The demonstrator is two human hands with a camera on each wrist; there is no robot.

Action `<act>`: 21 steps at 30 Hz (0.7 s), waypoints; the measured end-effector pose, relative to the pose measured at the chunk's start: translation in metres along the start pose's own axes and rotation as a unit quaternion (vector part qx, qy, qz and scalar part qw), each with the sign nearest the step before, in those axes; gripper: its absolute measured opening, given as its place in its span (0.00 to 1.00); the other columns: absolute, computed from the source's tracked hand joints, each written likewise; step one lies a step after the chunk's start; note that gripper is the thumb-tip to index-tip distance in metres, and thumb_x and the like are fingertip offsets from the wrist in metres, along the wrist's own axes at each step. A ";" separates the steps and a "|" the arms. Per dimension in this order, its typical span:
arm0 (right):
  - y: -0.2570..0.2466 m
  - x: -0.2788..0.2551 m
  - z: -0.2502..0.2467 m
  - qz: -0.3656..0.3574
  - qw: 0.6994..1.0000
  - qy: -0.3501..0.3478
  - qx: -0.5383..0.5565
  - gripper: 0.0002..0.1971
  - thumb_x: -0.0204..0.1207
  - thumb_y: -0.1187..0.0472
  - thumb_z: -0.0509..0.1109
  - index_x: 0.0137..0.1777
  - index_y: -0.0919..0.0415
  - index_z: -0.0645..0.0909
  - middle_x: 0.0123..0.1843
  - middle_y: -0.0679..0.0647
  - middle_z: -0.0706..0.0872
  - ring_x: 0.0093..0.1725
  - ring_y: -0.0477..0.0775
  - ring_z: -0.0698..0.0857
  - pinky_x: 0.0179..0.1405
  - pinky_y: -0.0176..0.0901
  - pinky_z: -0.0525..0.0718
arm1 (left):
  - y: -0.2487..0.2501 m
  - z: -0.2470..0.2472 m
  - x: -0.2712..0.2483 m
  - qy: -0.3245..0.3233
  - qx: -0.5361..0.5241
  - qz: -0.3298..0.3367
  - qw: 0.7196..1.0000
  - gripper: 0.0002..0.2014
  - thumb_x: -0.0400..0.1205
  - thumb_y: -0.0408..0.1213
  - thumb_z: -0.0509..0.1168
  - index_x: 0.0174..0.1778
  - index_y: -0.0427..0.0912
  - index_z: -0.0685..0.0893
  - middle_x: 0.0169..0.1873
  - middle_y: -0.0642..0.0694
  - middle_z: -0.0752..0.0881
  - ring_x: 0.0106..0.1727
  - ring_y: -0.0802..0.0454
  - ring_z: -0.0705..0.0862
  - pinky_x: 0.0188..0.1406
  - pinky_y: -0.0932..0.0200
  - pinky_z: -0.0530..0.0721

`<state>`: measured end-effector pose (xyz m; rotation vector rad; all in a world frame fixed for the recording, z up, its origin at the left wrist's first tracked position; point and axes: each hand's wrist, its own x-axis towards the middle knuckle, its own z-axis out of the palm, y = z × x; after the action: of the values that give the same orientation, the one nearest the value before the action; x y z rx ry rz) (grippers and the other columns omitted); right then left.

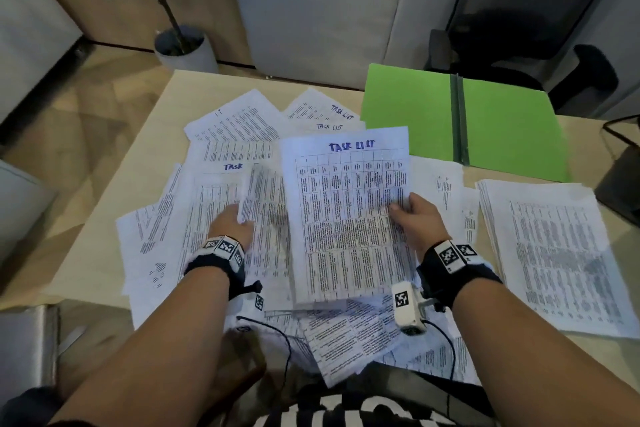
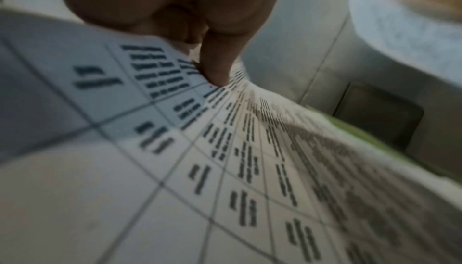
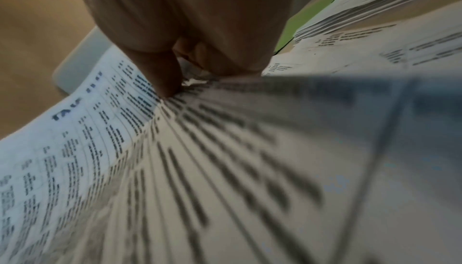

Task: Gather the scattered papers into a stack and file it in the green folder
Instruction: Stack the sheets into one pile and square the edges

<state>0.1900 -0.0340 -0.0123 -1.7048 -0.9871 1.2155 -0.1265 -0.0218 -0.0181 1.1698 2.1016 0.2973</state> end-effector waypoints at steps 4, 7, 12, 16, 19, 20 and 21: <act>0.011 0.006 0.010 0.032 0.999 -0.016 -0.017 0.11 0.70 0.59 0.72 0.28 0.53 0.77 0.32 0.54 0.79 0.38 0.54 0.78 0.41 0.48 0.76 | 0.007 0.003 -0.014 -0.018 -0.132 0.056 0.990 0.21 0.83 0.36 0.64 0.73 0.39 0.73 0.65 0.48 0.79 0.60 0.47 0.79 0.60 0.54 0.76; 0.017 0.005 0.019 0.049 0.998 -0.024 -0.022 0.10 0.66 0.58 0.74 0.33 0.56 0.73 0.34 0.57 0.77 0.37 0.55 0.77 0.38 0.50 0.75 | 0.010 0.009 -0.016 -0.008 -0.143 0.072 0.987 0.20 0.85 0.36 0.62 0.72 0.36 0.73 0.56 0.52 0.75 0.57 0.50 0.77 0.59 0.55 0.73; 0.026 0.002 0.032 0.045 0.991 -0.002 -0.124 0.05 0.76 0.65 0.69 0.44 0.67 0.76 0.38 0.58 0.79 0.38 0.54 0.77 0.39 0.44 0.75 | -0.010 0.007 0.008 0.053 0.083 -0.036 0.994 0.27 0.82 0.37 0.61 0.78 0.53 0.68 0.78 0.43 0.68 0.74 0.37 0.72 0.68 0.32 0.74; 0.035 0.000 0.037 0.064 0.973 -0.008 -0.223 0.10 0.77 0.64 0.67 0.50 0.72 0.75 0.40 0.60 0.77 0.38 0.55 0.76 0.37 0.42 0.73 | -0.031 0.002 0.015 0.040 0.131 -0.132 0.982 0.44 0.76 0.51 0.70 0.83 0.53 0.51 0.83 0.41 0.47 0.83 0.35 0.48 0.76 0.25 0.55; 0.033 -0.003 0.043 0.052 0.963 0.001 -0.264 0.06 0.76 0.64 0.67 0.48 0.66 0.77 0.41 0.58 0.80 0.41 0.57 0.79 0.38 0.41 0.74 | -0.033 -0.002 0.017 0.035 0.141 -0.136 0.980 0.53 0.70 0.58 0.74 0.84 0.51 0.48 0.81 0.36 0.51 0.80 0.31 0.52 0.75 0.28 0.60; 0.031 -0.004 0.045 0.043 0.962 0.004 -0.270 0.05 0.76 0.64 0.67 0.48 0.65 0.77 0.42 0.58 0.82 0.41 0.58 0.80 0.38 0.41 0.75 | -0.032 -0.003 0.018 0.031 0.150 -0.137 0.979 0.56 0.67 0.59 0.75 0.84 0.51 0.47 0.80 0.34 0.52 0.79 0.30 0.54 0.74 0.28 0.61; 0.029 -0.004 0.047 0.037 0.961 0.008 -0.274 0.05 0.75 0.65 0.66 0.48 0.65 0.78 0.43 0.58 0.83 0.41 0.58 0.81 0.37 0.40 0.75 | -0.032 -0.004 0.019 0.024 0.163 -0.139 0.977 0.59 0.65 0.61 0.77 0.84 0.52 0.46 0.79 0.33 0.53 0.78 0.30 0.55 0.74 0.28 0.62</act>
<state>0.1476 -0.0404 -0.0476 -2.1864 -1.3484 1.0279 -0.1567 -0.0238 -0.0400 1.0345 2.3825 -0.1564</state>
